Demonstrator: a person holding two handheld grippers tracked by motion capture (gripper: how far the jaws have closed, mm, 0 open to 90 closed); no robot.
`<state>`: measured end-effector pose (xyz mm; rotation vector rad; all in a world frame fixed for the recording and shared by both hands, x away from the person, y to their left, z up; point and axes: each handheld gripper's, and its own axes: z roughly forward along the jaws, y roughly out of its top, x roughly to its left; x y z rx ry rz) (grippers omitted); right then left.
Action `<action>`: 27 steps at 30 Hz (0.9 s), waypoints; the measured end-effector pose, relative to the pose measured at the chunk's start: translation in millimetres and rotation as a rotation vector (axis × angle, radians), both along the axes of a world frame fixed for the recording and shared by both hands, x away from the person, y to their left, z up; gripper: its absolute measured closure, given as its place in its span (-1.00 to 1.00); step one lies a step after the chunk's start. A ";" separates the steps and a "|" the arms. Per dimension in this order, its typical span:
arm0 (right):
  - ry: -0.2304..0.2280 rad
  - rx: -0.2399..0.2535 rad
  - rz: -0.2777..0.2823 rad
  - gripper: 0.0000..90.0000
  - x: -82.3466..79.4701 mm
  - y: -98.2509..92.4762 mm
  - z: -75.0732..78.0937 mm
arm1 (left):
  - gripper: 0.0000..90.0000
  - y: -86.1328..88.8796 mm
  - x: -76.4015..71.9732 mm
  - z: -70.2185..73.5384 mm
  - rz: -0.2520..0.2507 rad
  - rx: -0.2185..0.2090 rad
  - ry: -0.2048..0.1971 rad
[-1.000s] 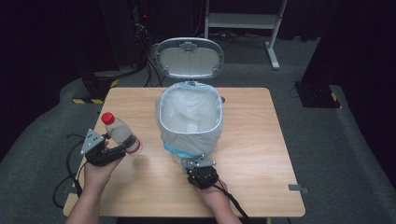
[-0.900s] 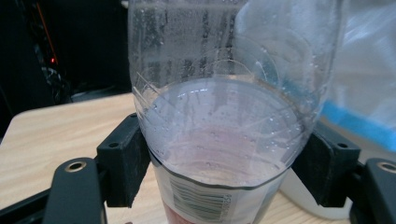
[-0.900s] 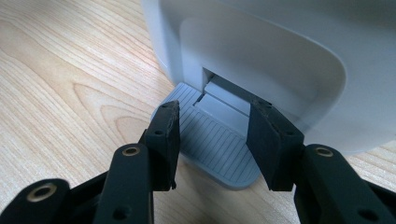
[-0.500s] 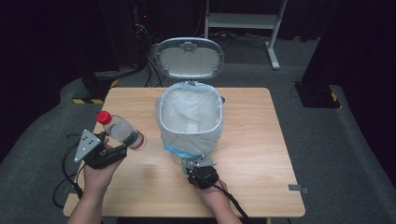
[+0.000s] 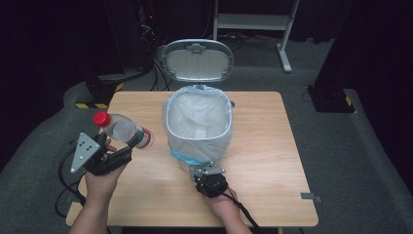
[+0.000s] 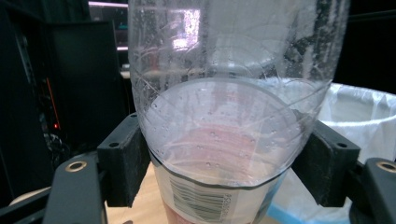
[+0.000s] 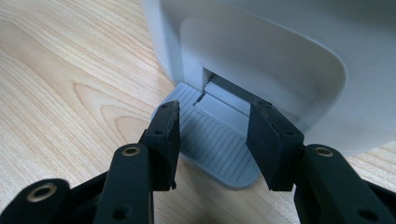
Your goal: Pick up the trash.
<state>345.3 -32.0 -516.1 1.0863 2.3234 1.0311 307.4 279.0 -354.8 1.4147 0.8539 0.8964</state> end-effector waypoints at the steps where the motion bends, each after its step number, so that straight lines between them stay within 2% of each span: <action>1: -0.001 0.000 0.000 0.20 -0.1 0.0 -0.1 | -0.41 0.1 -0.4 5.3 0.001 -0.008 -0.018; 11: -0.005 0.003 -0.001 0.20 -0.7 0.4 -0.2 | -0.41 -0.9 0.0 28.6 0.004 -0.028 -0.086; 22: -0.005 0.002 0.000 0.20 -1.0 0.4 -0.3 | -0.41 -4.9 5.1 40.6 -0.003 -0.031 -0.105; 27: -0.008 0.000 0.001 0.20 -0.9 0.2 -0.4 | -0.41 -13.1 12.6 59.0 -0.017 -0.032 -0.128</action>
